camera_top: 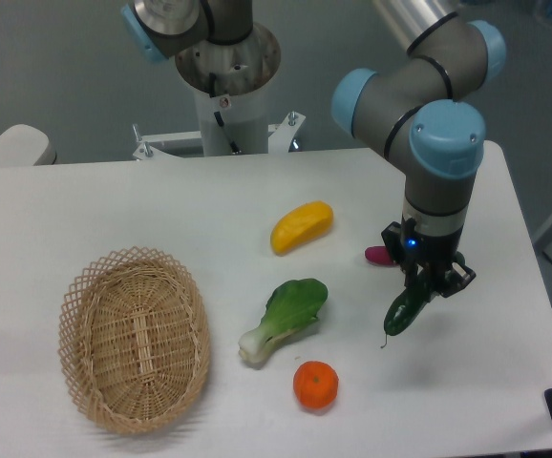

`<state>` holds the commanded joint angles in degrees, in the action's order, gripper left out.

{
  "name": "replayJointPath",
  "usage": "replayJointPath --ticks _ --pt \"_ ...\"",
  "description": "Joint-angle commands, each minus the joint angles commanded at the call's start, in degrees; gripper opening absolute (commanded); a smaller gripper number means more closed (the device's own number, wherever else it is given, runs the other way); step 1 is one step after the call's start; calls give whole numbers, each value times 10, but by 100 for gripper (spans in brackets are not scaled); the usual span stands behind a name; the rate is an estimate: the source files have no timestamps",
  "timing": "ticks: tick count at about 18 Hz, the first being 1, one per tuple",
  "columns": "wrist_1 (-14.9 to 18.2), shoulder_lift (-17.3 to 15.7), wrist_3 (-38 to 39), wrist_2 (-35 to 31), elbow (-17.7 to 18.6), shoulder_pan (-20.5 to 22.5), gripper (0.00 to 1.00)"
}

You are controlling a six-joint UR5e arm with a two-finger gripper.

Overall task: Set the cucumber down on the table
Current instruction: 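Lower the gripper holding the green cucumber toward the table surface, then open the gripper to release the cucumber and lift away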

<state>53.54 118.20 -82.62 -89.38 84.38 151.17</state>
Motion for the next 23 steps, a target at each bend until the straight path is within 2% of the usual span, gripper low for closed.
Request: replayJointPath --ticks 3,5,10,12,20,21,22,23 --pt "-51 36 1 0 -2 2 27" --pt "-74 60 7 0 -8 2 27" --pt "-79 97 73 4 -24 1 27" --pt "-79 109 75 4 -24 -3 27" --pt "-78 118 76 6 -17 -3 28" --pt "-78 118 76 6 -18 -3 32" --pt "-78 118 76 6 -18 -3 44" --pt "-78 118 76 5 -20 -3 62"
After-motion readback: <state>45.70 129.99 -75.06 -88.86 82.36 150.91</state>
